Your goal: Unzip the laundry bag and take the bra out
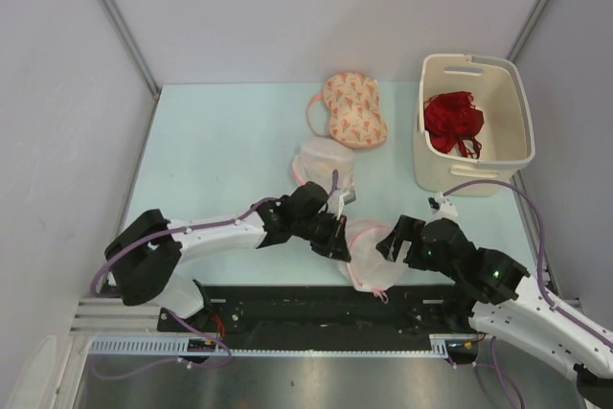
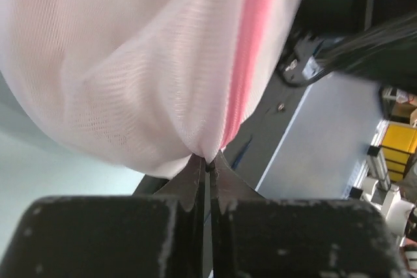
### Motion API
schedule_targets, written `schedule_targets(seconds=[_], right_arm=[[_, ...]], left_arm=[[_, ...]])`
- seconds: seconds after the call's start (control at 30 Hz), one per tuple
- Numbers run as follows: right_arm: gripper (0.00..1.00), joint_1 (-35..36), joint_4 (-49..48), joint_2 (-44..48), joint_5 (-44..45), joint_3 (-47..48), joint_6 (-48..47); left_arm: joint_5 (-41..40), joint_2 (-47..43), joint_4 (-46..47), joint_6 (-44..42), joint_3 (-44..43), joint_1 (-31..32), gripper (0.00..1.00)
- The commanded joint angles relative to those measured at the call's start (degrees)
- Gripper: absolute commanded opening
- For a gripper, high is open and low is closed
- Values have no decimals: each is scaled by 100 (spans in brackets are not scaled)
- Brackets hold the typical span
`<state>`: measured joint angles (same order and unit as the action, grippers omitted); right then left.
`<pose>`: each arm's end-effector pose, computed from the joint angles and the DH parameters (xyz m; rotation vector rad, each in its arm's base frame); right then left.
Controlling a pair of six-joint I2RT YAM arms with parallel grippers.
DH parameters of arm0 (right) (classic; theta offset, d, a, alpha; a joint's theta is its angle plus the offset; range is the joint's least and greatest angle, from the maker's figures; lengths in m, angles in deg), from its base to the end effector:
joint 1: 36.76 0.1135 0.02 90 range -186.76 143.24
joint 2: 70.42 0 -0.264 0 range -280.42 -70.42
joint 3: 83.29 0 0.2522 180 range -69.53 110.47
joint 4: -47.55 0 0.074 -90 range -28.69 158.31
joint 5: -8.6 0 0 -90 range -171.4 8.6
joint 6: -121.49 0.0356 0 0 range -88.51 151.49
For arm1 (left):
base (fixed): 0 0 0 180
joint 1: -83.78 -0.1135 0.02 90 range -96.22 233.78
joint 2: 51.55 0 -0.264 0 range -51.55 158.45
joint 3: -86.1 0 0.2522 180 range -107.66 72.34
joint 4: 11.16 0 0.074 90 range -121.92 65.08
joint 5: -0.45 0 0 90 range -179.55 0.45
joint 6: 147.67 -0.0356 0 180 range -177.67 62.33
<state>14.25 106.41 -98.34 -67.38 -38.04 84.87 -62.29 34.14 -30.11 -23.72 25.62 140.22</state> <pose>0.0751 0.0791 0.2403 0.1793 2.3552 0.6610 0.1545 -0.2624 0.1957 0.7763 2.5237 -1.2368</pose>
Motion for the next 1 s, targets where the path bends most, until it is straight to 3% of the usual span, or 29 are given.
schedule_targets(seconds=[0.0,0.23,0.47,0.7,0.8,0.97], right_arm=[[100,50,-115,-73,-57,-81,14],[100,59,-721,-398,-22,-257,5],[100,-20,-1861,-652,110,-309,-38],[100,-1126,-3437,-566,-1225,-1291,145],[99,-1908,-4078,-355,-2042,-1906,286],[92,-2700,-5133,-547,-2922,-2339,348]], left_arm=[[-55,-368,-149,-56,-531,-291,0],[587,-904,-52,68,-215,-1292,0],[736,-1125,-193,-100,14,-1698,0],[947,-1142,-131,-179,93,-1812,0],[1026,-1151,-131,-249,163,-1891,0],[1307,-1020,0,-328,225,-1944,0]])
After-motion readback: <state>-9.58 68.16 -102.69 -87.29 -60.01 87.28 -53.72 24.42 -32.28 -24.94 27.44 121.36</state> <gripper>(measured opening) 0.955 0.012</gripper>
